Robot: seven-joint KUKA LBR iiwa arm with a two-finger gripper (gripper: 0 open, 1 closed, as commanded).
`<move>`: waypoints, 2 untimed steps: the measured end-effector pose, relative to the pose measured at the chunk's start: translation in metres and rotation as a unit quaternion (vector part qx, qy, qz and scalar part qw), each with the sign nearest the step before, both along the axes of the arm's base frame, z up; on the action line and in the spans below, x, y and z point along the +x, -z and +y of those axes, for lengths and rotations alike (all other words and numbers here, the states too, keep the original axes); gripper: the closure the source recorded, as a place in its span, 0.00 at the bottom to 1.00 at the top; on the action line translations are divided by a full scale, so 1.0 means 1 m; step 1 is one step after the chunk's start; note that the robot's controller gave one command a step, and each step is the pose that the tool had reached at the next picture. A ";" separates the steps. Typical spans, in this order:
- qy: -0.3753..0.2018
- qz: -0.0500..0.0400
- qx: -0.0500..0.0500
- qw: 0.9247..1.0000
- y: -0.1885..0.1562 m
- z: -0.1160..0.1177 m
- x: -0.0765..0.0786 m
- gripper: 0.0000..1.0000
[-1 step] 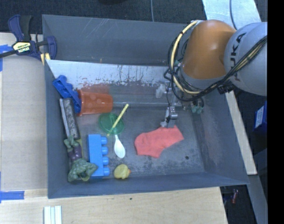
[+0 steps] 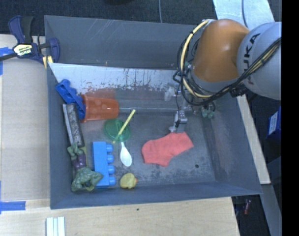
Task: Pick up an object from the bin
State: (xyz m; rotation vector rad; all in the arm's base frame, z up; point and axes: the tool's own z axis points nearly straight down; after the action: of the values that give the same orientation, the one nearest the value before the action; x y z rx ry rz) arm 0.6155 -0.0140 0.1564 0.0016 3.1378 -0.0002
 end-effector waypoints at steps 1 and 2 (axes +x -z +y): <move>-0.013 0.000 0.000 1.000 0.075 -0.003 -0.068 0.00; 0.049 -0.010 0.000 0.999 0.085 -0.017 -0.086 1.00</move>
Offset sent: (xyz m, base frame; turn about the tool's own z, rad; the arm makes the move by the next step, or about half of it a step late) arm -0.0871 -0.0164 -0.0864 0.0983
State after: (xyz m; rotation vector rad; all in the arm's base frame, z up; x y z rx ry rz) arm 0.5297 -0.0308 0.0713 0.1541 3.1138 0.0002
